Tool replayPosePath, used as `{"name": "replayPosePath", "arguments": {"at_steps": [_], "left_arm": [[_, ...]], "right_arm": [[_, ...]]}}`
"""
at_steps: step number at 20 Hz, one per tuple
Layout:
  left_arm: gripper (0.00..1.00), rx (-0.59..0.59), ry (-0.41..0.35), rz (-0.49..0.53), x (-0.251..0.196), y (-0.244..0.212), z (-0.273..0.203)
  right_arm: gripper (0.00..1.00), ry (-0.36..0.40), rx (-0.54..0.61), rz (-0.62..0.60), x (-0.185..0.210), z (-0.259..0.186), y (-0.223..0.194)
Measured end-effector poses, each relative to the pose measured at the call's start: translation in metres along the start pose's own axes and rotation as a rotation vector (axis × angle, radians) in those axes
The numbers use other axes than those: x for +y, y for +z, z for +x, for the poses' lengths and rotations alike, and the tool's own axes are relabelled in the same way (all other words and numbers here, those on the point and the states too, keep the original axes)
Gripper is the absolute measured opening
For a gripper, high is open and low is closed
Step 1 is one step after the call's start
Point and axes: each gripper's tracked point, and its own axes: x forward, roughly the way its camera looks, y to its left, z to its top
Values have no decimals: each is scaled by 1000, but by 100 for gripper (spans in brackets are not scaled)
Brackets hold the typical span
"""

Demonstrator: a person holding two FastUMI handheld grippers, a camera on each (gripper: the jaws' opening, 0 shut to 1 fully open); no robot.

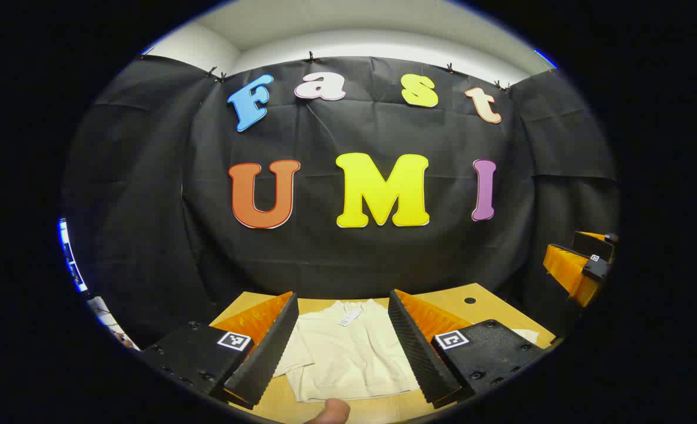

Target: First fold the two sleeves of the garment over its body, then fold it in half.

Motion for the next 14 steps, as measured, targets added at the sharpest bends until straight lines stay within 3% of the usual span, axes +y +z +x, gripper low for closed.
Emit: {"name": "replayPosePath", "arguments": {"at_steps": [14], "left_arm": [[97, -23, 31, 25, -15, 9, 12]], "right_arm": [[100, 15, 17, 45, -9, 33, -11]]}}
